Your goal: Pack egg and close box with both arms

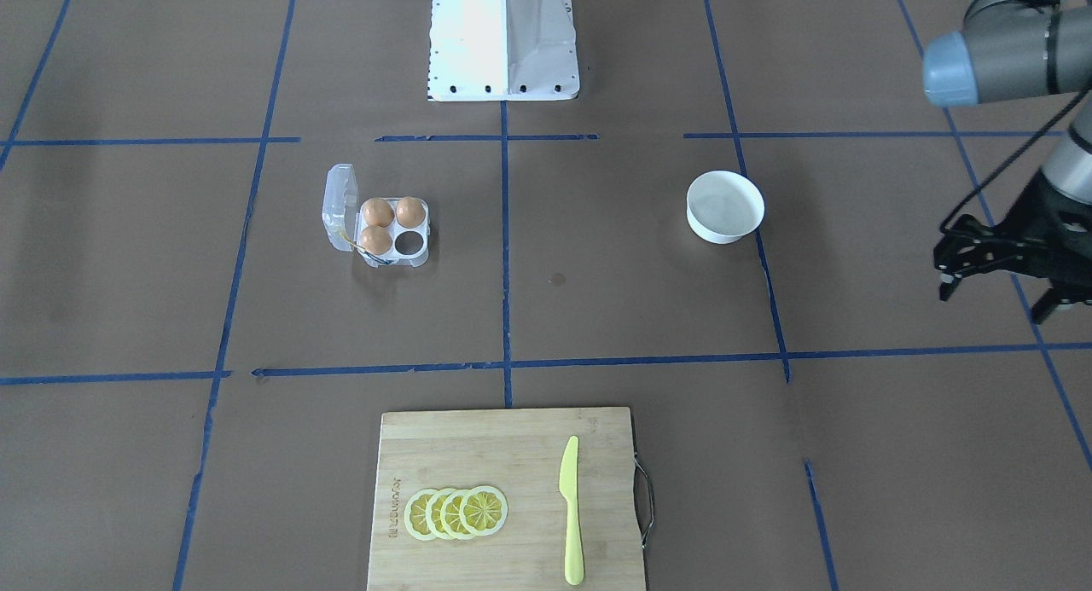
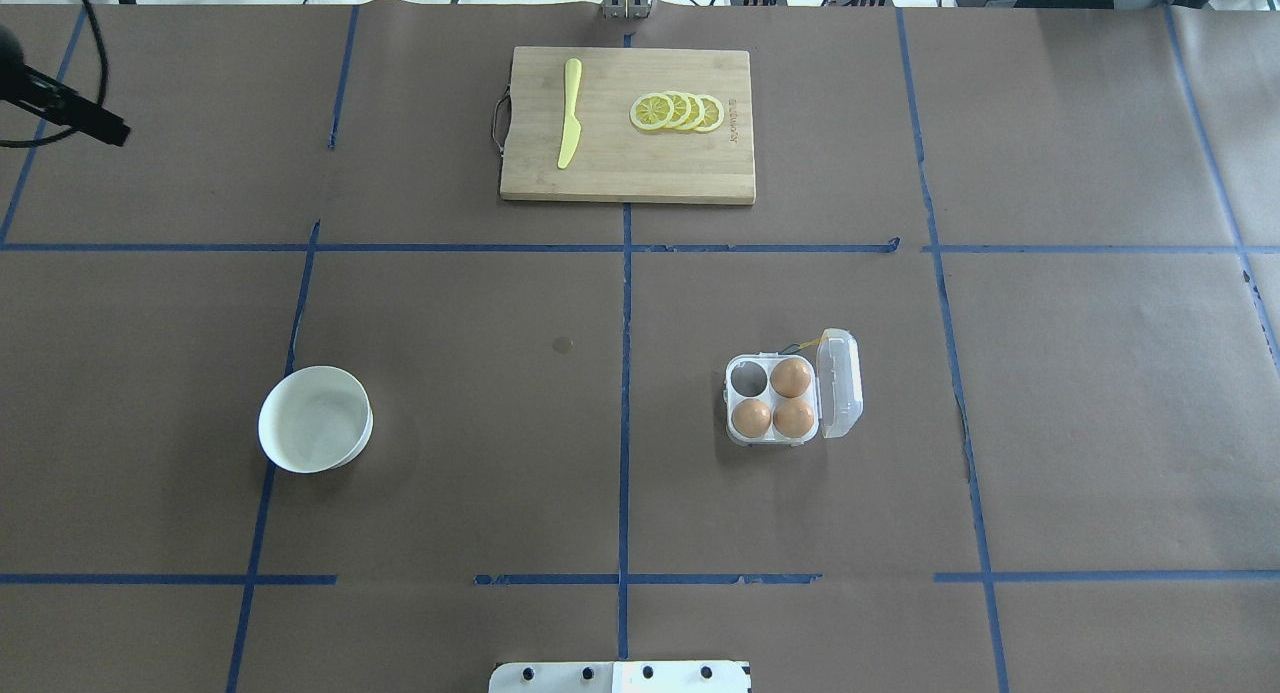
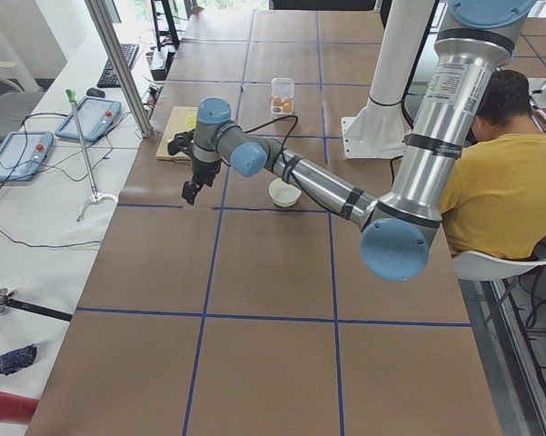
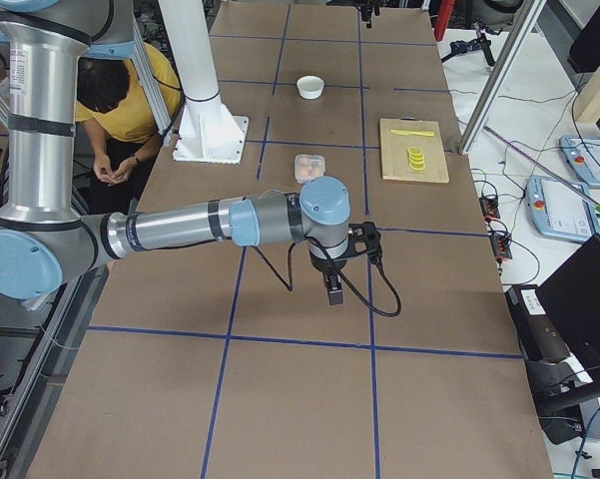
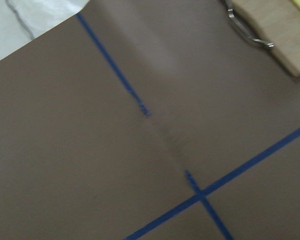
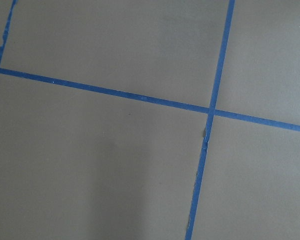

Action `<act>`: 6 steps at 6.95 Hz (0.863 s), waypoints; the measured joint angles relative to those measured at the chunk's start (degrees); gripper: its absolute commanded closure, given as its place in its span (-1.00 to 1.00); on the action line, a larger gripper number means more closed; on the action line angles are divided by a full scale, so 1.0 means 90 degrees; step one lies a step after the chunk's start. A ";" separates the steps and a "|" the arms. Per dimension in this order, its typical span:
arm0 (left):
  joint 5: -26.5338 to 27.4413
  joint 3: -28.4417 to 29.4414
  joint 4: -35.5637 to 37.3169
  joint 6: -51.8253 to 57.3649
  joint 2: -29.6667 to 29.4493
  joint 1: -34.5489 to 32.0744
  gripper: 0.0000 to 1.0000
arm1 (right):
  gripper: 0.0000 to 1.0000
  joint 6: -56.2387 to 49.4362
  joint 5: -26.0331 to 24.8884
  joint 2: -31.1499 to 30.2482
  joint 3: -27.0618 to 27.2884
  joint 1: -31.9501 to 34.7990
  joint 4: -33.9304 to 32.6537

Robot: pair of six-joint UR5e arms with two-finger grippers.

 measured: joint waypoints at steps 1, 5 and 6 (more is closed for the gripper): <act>0.0065 0.0161 0.0005 0.0389 0.0310 -0.0383 -1.00 | -1.00 0.0000 0.0003 0.0004 0.0004 0.0000 0.0001; -0.1332 0.0763 0.0367 0.2071 0.1663 -0.2119 -1.00 | -0.92 -0.0003 0.0015 0.0044 0.0048 -0.0006 0.0010; -0.1704 0.0699 0.0677 0.2132 0.1864 -0.2353 -1.00 | -0.55 0.0041 0.0021 0.0073 0.0071 -0.0030 0.0011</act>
